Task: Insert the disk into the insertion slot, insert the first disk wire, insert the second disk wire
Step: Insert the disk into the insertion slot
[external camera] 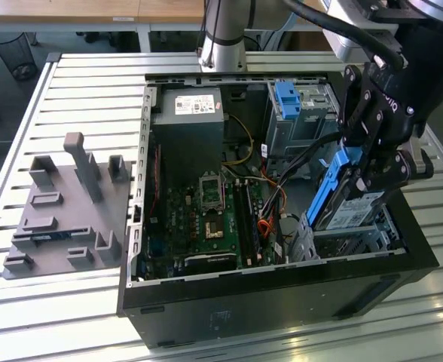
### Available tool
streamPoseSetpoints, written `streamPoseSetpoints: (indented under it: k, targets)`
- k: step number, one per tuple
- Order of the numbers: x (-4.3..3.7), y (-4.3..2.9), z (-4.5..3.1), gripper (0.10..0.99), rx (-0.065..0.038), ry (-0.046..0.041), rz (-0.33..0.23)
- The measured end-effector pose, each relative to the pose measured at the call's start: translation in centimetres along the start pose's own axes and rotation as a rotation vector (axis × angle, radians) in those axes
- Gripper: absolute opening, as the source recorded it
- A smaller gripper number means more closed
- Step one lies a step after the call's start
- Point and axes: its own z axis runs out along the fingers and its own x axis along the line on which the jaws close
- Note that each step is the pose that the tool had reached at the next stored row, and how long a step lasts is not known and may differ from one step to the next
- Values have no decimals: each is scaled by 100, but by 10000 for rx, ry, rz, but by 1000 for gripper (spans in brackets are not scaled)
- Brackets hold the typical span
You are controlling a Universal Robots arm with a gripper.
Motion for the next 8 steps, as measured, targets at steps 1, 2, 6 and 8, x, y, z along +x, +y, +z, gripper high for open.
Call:
streamPoseSetpoints:
  k: [1, 2, 6, 8]
  targets:
    - [0, 0, 15, 365, 0, 0, 0]
    - [0, 0, 29, 365, 0, 0, 0]
    - [0, -1, 73, 365, 0, 1, 0]
    - [0, -1, 98, 365, 0, 1, 0]
